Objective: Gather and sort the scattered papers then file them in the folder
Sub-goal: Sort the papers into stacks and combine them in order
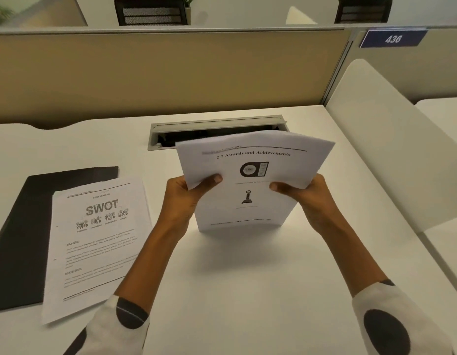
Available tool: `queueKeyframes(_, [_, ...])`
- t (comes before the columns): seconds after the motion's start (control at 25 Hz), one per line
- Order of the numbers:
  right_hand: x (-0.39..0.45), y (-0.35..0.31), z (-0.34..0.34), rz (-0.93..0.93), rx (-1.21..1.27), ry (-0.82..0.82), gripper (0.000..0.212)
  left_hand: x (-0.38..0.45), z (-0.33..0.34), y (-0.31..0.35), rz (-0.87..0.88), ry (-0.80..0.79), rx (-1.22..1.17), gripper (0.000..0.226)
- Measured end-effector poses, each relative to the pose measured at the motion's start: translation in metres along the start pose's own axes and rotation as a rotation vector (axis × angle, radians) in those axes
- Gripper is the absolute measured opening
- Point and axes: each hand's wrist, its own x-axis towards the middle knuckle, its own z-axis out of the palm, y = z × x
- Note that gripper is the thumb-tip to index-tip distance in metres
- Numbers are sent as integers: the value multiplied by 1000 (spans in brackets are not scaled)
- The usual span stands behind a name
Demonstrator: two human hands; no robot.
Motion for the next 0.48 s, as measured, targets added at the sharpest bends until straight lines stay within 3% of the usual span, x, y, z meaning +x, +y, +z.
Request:
queueKeyframes(0.2, [-17, 54, -13, 127, -107, -95, 20, 15, -6, -1, 0, 32, -105, 11])
queueKeyframes(0.36, [-23, 78, -11, 190, -51, 35, 16, 24, -42, -2, -31, -34, -84, 31])
queueKeyframes(0.4, [-22, 82, -12, 221, -19, 68, 14, 26, -60, -5, -29, 9, -50, 34])
queueKeyframes(0.48, [-21, 88, -18, 325, 17, 96, 12, 27, -119, -23, -50, 322, 244, 31])
